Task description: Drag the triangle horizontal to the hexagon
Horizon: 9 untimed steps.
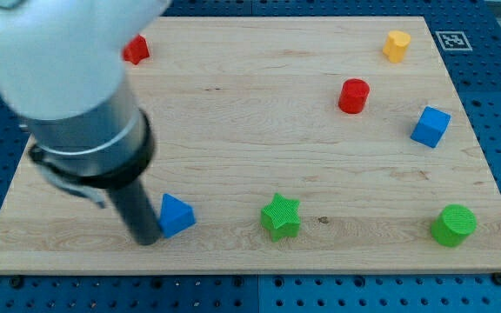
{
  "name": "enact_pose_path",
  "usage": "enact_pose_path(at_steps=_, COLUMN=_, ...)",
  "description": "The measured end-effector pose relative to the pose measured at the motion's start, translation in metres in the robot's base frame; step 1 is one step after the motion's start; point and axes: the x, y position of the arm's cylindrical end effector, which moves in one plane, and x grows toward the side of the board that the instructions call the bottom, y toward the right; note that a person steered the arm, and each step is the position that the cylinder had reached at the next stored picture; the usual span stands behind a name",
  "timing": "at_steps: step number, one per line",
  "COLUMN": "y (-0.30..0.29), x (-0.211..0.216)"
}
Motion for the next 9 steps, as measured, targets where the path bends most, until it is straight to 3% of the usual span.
enact_pose_path(at_steps=1, y=0.049, x=-0.05)
enact_pose_path(at_steps=2, y=0.056, x=-0.076)
enact_pose_path(at_steps=4, y=0.051, x=-0.014)
enact_pose_path(at_steps=5, y=0.088, x=-0.03)
enact_pose_path(at_steps=7, y=0.097, x=-0.133)
enact_pose_path(at_steps=9, y=0.089, x=-0.091)
